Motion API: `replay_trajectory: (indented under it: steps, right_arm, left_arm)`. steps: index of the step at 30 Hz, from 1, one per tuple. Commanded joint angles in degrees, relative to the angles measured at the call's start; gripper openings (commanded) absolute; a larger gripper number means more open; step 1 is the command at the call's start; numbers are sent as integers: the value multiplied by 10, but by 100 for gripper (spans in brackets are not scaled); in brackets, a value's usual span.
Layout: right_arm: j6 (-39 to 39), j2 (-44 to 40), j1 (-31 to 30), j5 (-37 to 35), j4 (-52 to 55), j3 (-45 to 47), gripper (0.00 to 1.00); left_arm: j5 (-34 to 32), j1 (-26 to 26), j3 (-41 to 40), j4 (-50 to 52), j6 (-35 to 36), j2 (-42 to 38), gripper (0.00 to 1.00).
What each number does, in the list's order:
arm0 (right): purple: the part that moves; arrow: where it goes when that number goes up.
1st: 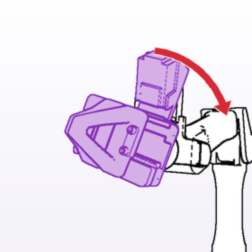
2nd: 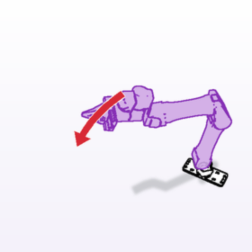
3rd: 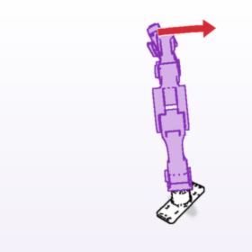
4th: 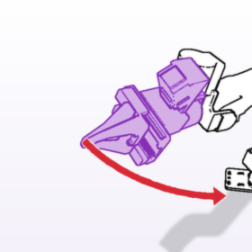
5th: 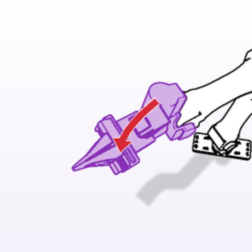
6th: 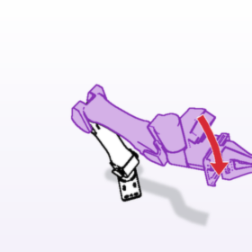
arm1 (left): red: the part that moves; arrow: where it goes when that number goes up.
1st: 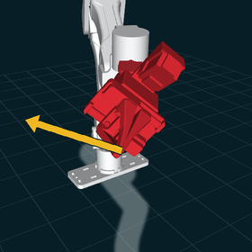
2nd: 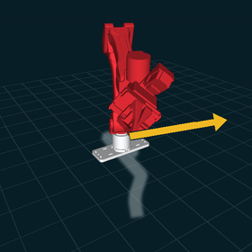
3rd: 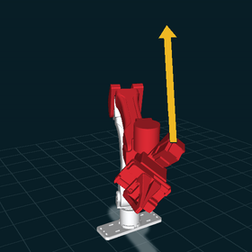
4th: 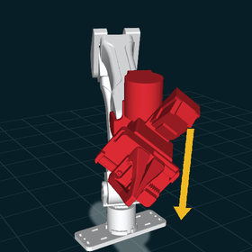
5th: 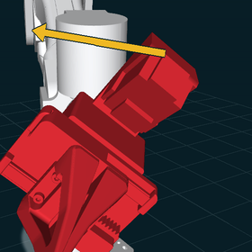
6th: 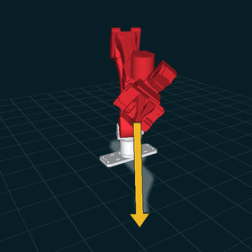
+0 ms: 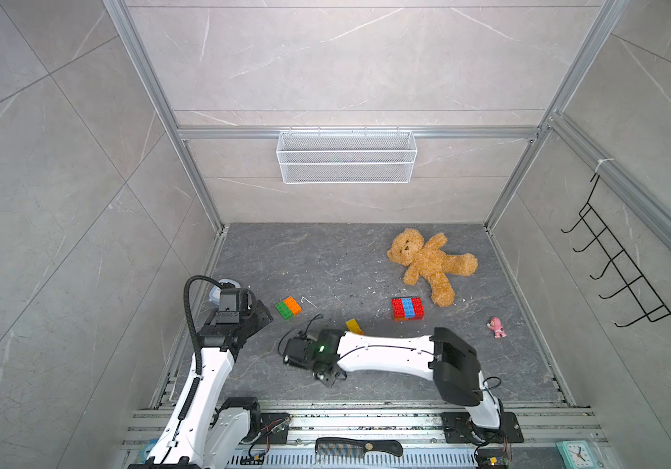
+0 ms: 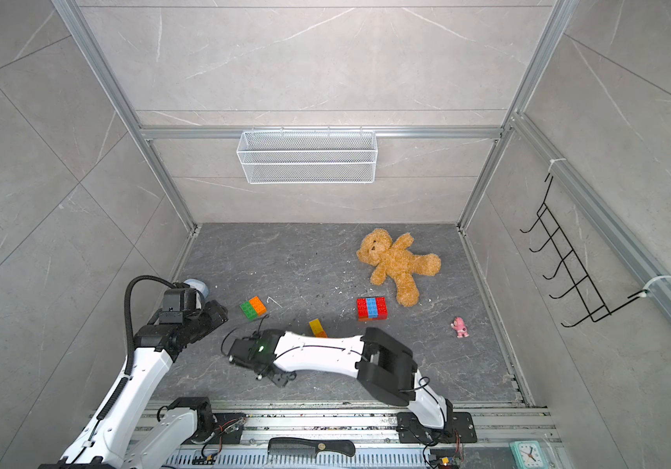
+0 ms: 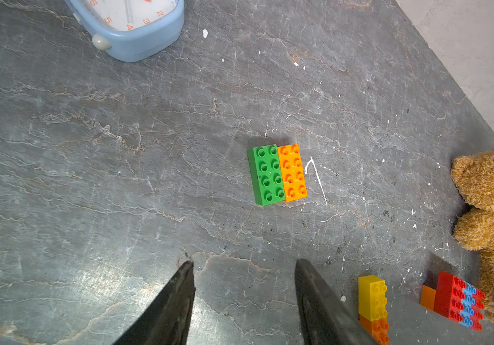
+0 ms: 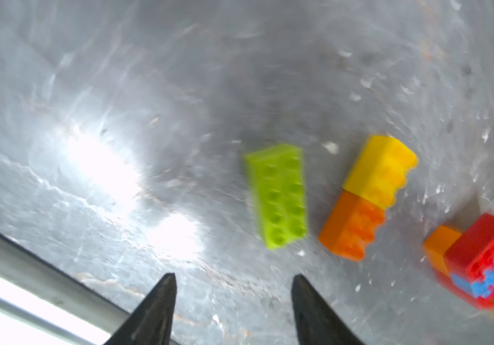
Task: Assemble a rectangle with lego
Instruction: Adjust the lego brick at the center of the board.
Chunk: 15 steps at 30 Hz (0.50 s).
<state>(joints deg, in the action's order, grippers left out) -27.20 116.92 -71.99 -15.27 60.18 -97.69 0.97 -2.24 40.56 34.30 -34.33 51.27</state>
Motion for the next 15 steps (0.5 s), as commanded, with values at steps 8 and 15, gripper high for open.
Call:
replay_trajectory:
  steps: [8, 15]
  right_arm:
    - [-337, -95, 77, 161, -134, 140, 92]
    - [-410, -54, 85, 176, -153, 141, 90]
  left_arm:
    - [-17, -155, -68, -110, 16, 38, 65]
    - [-79, -216, -137, -182, -32, 25, 65]
